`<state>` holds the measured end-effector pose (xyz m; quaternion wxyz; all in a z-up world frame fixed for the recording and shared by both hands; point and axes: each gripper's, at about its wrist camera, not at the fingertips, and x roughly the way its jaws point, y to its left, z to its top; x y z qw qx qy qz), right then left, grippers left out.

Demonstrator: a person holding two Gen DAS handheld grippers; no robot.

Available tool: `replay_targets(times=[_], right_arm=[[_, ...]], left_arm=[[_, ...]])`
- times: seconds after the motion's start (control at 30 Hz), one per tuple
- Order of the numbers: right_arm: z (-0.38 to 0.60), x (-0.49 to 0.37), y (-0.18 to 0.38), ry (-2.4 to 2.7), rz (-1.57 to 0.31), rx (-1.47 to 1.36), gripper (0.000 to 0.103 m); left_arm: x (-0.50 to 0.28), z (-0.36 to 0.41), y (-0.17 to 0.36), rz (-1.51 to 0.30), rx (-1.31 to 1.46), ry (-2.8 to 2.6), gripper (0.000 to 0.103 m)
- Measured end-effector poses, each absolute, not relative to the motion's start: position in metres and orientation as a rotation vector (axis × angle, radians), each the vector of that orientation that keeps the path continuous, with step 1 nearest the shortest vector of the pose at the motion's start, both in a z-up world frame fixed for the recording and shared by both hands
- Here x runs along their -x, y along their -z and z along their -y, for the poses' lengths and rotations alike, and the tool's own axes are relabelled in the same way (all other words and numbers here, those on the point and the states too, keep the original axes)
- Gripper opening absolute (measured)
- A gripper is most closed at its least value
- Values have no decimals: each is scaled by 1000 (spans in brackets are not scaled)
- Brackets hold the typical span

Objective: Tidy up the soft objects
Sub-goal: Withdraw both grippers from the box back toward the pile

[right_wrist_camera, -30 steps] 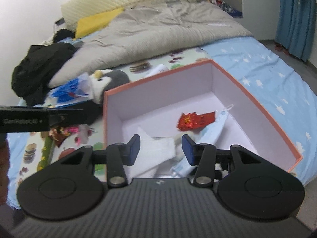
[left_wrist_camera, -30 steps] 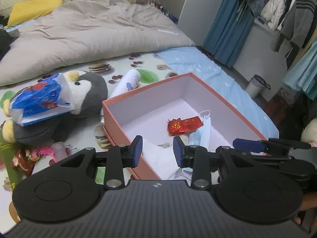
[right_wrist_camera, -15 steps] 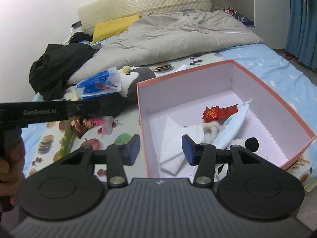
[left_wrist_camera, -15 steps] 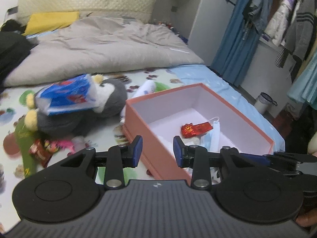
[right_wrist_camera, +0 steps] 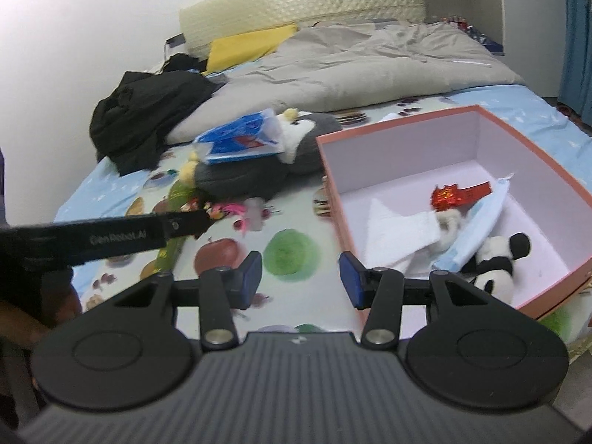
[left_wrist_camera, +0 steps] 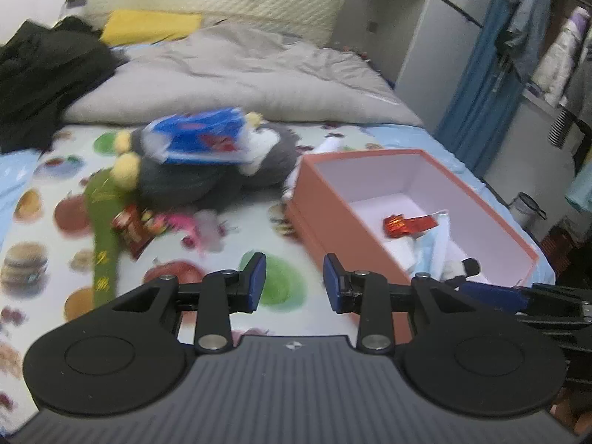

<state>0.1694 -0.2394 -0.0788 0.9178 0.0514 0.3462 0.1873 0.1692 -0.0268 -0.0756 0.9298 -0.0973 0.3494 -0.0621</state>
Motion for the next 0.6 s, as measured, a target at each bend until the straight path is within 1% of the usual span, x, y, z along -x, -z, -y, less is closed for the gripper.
replay_targets(times=[0.1, 0.17, 0.4, 0.53, 0.6], right_arm=[[231, -164, 82, -402, -720, -97, 49], [225, -160, 84, -413, -728, -90, 49], [205, -155, 93, -464, -743, -60, 49], [196, -164, 98, -476, -766, -57, 49], [190, -170, 102, -478, -783, -54, 49]], left_arm=[[-158, 14, 83, -731, 217, 83, 42], [-151, 6, 87, -738, 221, 58, 46], [-144, -17, 103, -771, 232, -22, 48], [-152, -25, 112, -792, 212, -52, 53], [-157, -28, 117, -804, 198, -56, 53]])
